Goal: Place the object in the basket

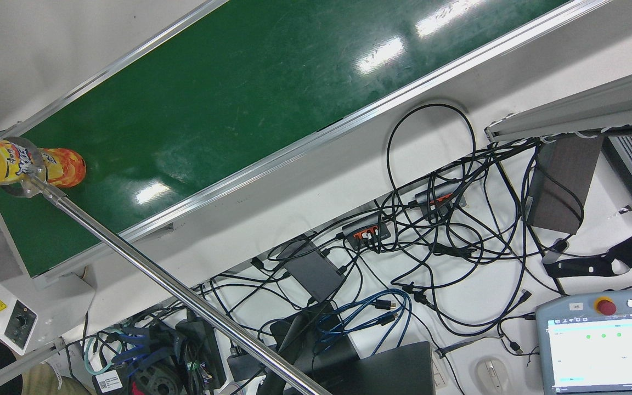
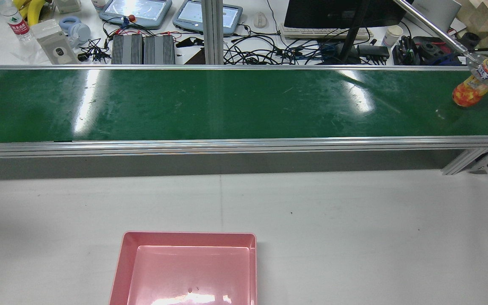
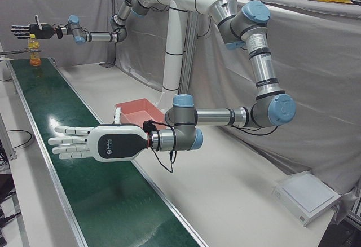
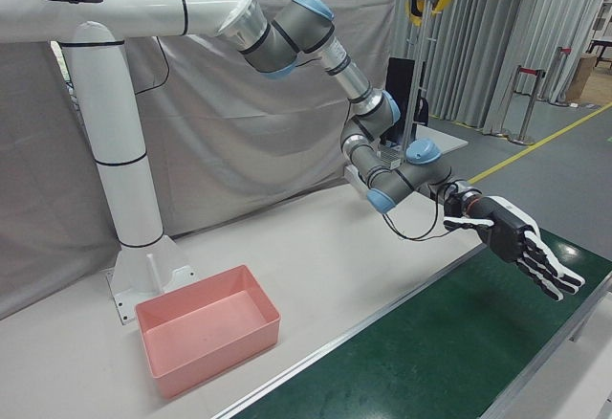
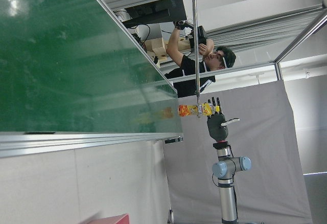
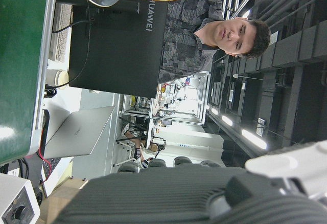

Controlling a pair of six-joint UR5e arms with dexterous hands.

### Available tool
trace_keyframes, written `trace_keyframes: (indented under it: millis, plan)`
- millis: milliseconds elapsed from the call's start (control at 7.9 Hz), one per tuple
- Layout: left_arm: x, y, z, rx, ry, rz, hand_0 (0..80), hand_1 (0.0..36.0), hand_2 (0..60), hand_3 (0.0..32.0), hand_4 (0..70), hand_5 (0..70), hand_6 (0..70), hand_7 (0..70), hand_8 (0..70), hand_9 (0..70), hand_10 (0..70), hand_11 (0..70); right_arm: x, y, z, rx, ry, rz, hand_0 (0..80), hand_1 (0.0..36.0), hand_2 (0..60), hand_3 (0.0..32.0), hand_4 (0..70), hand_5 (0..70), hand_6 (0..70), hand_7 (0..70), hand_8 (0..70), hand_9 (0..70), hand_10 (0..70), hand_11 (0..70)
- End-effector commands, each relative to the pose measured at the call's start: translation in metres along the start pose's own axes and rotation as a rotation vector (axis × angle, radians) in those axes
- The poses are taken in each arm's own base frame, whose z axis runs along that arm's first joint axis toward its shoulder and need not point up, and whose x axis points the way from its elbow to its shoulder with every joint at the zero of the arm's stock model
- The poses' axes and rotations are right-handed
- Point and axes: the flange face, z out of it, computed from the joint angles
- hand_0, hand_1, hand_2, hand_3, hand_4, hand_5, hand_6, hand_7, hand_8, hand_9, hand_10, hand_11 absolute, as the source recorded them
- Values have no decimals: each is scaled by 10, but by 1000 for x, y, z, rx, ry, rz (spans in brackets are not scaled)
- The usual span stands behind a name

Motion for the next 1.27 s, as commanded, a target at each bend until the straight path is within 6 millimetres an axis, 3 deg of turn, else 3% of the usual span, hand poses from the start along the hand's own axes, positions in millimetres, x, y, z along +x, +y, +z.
trace_keyframes:
  millis: [0,380,507,633,1140]
  plan:
    - [1,2,-1,-4,2,0,550,12,0,2,101,110,0,0,0,0,39,69,0,1,0,-2,0,1,0,0,0,0,0,0,0,0,0,0,0,0]
    - [-7,-1,0,-2,-9,-4,548,12,0,0,106,118,0,0,0,0,44,75,0,1,0,-2,0,1,0,0,0,0,0,0,0,0,0,0,0,0]
    - [-37,0,5,-24,-48,-24,557,20,0,2,100,113,0,0,0,0,41,74,0,1,0,-2,0,1,0,0,0,0,0,0,0,0,0,0,0,0]
    - [-59,-21,10,-27,-72,-40,566,39,0,0,103,107,0,0,0,0,37,68,0,1,0,-2,0,1,0,0,0,0,0,0,0,0,0,0,0,0]
    - [-61,-25,11,-22,-75,-36,560,24,0,2,109,98,0,0,0,0,26,51,0,1,0,-2,0,1,0,0,0,0,0,0,0,0,0,0,0,0]
